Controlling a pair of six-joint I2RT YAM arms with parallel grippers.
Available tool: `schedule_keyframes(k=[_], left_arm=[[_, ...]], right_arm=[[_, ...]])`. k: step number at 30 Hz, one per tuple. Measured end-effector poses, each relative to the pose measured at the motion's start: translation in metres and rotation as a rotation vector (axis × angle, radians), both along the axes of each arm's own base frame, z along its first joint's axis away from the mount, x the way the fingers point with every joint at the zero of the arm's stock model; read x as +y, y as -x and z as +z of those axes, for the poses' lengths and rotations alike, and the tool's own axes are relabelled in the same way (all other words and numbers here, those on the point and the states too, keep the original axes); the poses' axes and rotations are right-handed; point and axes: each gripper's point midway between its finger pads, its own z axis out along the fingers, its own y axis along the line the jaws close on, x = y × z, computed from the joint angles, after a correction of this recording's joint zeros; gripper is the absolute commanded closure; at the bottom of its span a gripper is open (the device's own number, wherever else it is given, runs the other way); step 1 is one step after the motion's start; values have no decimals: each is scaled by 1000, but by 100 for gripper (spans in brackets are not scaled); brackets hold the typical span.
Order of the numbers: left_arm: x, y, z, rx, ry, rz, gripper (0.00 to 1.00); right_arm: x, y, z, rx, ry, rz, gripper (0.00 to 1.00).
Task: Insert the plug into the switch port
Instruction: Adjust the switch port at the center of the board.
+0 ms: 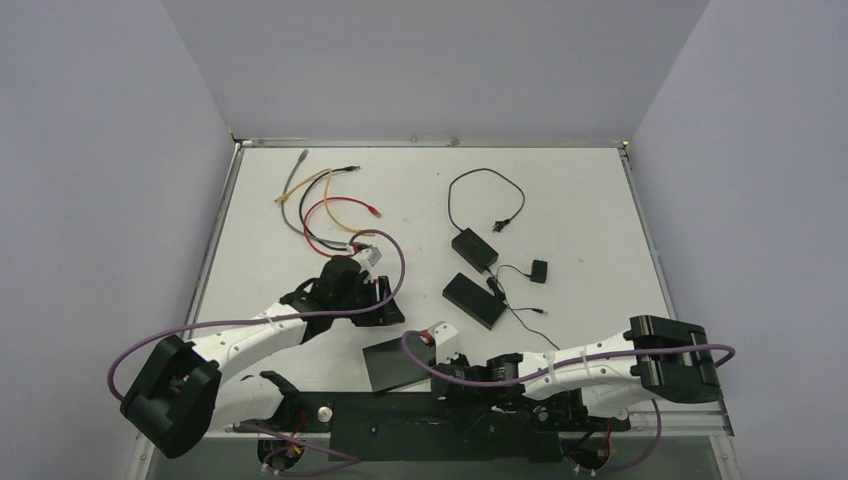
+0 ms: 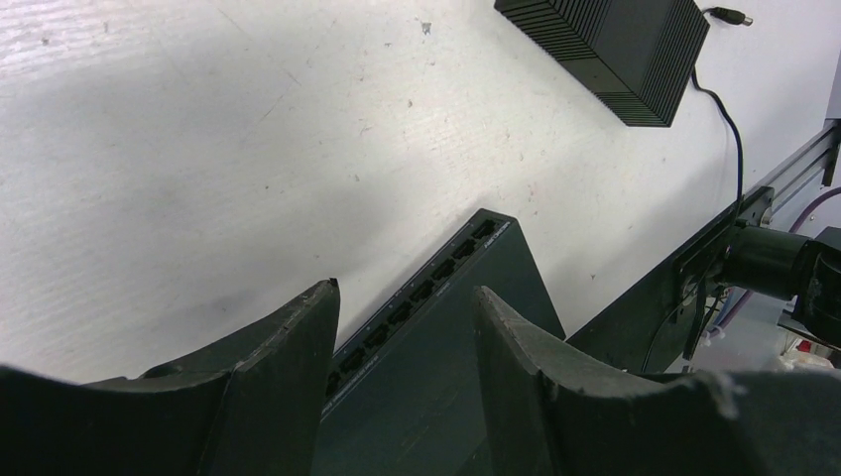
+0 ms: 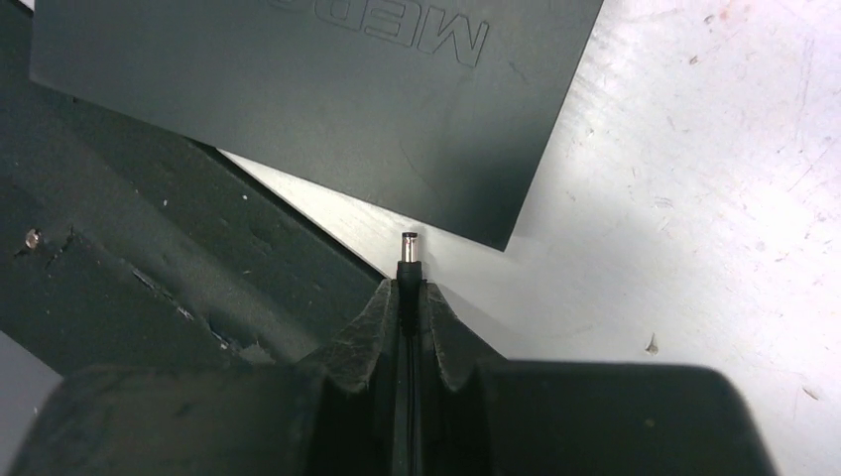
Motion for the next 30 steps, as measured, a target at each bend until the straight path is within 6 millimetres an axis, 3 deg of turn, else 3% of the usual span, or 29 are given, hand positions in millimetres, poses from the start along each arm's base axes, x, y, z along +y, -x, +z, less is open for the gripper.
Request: schedule_keyframes(k=[11, 18, 30], left_arm=[[-15, -5, -11, 56, 13, -46, 51], [-17, -4, -12, 62, 18, -53, 51], [-13, -9, -10, 55, 20, -34, 51]], right_arm=[[2, -16, 3, -70, -14, -50, 100], [-2, -41, -2, -122, 32, -75, 100], [6, -73, 0, -224, 74, 36, 100]])
